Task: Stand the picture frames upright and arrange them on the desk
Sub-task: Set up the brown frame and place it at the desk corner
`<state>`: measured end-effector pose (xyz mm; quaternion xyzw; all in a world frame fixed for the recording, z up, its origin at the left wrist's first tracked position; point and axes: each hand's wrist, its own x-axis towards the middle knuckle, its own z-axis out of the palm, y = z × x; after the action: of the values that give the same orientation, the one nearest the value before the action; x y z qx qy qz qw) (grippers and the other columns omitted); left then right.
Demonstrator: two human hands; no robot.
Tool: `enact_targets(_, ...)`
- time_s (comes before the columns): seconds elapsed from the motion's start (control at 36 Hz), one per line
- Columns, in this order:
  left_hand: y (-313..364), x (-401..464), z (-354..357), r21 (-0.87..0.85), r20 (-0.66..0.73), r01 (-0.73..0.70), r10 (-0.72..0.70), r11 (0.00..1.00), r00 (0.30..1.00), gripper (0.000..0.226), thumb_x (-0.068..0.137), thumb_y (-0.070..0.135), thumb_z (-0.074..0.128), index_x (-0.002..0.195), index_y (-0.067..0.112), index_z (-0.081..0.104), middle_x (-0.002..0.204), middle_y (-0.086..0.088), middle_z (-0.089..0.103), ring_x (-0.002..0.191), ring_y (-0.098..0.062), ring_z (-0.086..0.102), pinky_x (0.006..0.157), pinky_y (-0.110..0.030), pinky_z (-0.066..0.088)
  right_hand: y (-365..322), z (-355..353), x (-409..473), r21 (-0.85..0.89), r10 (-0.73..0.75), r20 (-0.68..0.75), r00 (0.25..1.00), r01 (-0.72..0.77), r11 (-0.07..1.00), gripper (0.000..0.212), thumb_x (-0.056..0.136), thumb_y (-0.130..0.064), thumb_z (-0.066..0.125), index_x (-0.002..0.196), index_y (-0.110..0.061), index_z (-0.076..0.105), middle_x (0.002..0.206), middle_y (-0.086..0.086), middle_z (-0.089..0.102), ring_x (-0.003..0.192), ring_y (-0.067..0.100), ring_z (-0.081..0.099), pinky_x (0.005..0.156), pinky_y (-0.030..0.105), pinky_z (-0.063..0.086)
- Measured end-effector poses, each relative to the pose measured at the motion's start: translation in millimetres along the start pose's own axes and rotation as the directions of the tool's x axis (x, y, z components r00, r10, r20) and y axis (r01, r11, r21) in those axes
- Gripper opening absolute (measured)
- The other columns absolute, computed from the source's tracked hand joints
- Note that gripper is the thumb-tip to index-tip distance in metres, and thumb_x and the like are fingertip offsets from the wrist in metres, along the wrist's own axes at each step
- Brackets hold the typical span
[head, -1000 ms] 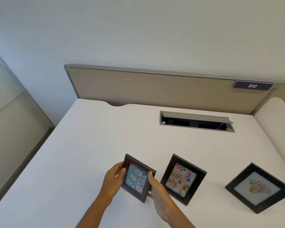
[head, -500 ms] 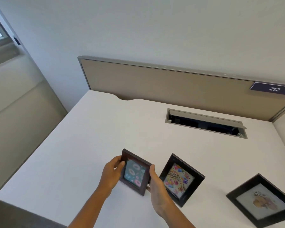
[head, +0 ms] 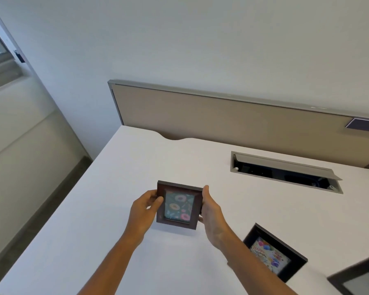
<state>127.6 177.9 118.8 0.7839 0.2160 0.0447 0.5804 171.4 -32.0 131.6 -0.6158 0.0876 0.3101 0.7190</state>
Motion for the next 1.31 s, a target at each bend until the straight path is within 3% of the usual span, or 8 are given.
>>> enact_targets(0.17, -5.9, 53.9, -36.9, -0.018, -0.014, 0.011, -0.011, 1.0, 1.0, 0.018, 0.102, 0.027, 0.065, 0.118, 0.022, 0.07, 0.11, 0.006, 0.077, 0.105, -0.015, 0.071, 0.092, -0.032, 0.059, -34.0, 40.8, 50.6, -0.059, -0.014, 0.013, 1.0, 0.015, 0.998, 0.081, 0.088, -0.088, 0.039, 0.136, -0.031, 0.072, 0.129, -0.006, 0.08, 0.127, 0.018, 0.072, 0.123, 0.051, 0.039)
enact_targets(0.53, -19.8, 199.8, -121.3, 0.038, -0.072, 0.033, -0.031, 0.999, 0.997, 0.022, 0.102, 0.037, 0.061, 0.119, 0.023, 0.067, 0.114, 0.003, 0.076, 0.107, -0.019, 0.071, 0.085, -0.027, 0.058, -82.9, 135.1, 209.4, -0.153, 0.076, 0.108, 0.991, -0.059, 0.986, 0.08, 0.093, -0.09, 0.032, 0.131, -0.034, 0.076, 0.127, -0.007, 0.081, 0.13, 0.019, 0.068, 0.126, 0.058, 0.027)
enact_targets(0.69, -25.6, 281.5, -148.2, 0.015, -0.148, 0.082, -0.079, 0.997, 0.986, 0.028, 0.101, 0.037, 0.063, 0.124, 0.022, 0.069, 0.116, 0.003, 0.075, 0.11, -0.02, 0.071, 0.096, -0.043, 0.061, -109.6, 175.1, 294.5, -0.182, 0.099, 0.135, 0.986, -0.074, 0.981, 0.087, 0.09, -0.093, 0.031, 0.129, -0.03, 0.077, 0.124, -0.005, 0.082, 0.127, 0.023, 0.069, 0.126, 0.057, 0.027)
enact_targets(0.97, -31.6, 383.0, -166.2, -0.109, -0.251, 0.149, -0.172, 0.983, 0.953, 0.024, 0.102, 0.029, 0.064, 0.123, 0.018, 0.068, 0.116, -0.004, 0.074, 0.108, -0.023, 0.07, 0.096, -0.048, 0.06, -143.5, 216.8, 413.8, -0.242, 0.115, 0.173, 0.978, -0.071, 0.968, 0.095, 0.084, -0.095, 0.036, 0.131, -0.023, 0.077, 0.123, -0.001, 0.082, 0.127, 0.024, 0.07, 0.124, 0.052, 0.033)
enact_targets(1.06, -34.9, 405.8, -167.4, -0.165, -0.271, 0.17, -0.21, 0.972, 0.939, 0.026, 0.102, 0.027, 0.064, 0.125, 0.015, 0.067, 0.116, -0.003, 0.072, 0.11, -0.023, 0.069, 0.092, -0.043, 0.059, -153.1, 225.0, 441.2, -0.261, 0.119, 0.179, 0.977, -0.069, 0.963, 0.085, 0.086, -0.093, 0.039, 0.122, -0.026, 0.078, 0.123, 0.001, 0.083, 0.124, 0.024, 0.072, 0.118, 0.047, 0.04)
enact_targets(1.11, -36.4, 419.1, -168.7, -0.191, -0.288, 0.166, -0.217, 0.967, 0.933, 0.028, 0.102, 0.026, 0.064, 0.127, 0.013, 0.066, 0.117, -0.003, 0.072, 0.111, -0.023, 0.069, 0.09, -0.042, 0.059, -158.5, 230.1, 455.4, -0.274, 0.123, 0.19, 0.974, -0.067, 0.959, 0.087, 0.086, -0.092, 0.04, 0.13, -0.025, 0.074, 0.123, 0.001, 0.083, 0.122, 0.023, 0.073, 0.114, 0.046, 0.043)
enact_targets(1.22, -38.4, 442.8, -173.2, -0.198, -0.297, 0.16, -0.215, 0.967, 0.93, 0.028, 0.102, 0.027, 0.065, 0.127, 0.015, 0.067, 0.119, -0.006, 0.073, 0.114, -0.025, 0.07, 0.097, -0.049, 0.06, -164.5, 236.6, 480.4, -0.279, 0.114, 0.2, 0.973, -0.055, 0.959, 0.095, 0.08, -0.094, 0.041, 0.133, -0.024, 0.075, 0.121, 0.003, 0.083, 0.113, 0.023, 0.073, 0.12, 0.047, 0.039)
enact_targets(1.31, -39.5, 453.9, -176.7, -0.21, -0.302, 0.159, -0.219, 0.965, 0.928, 0.027, 0.102, 0.027, 0.066, 0.126, 0.015, 0.068, 0.119, -0.007, 0.074, 0.115, -0.026, 0.07, 0.099, -0.053, 0.059, -167.6, 240.7, 493.2, -0.295, 0.121, 0.193, 0.974, -0.06, 0.954, 0.093, 0.08, -0.095, 0.04, 0.125, -0.023, 0.079, 0.119, 0.002, 0.083, 0.121, 0.024, 0.072, 0.123, 0.049, 0.035)
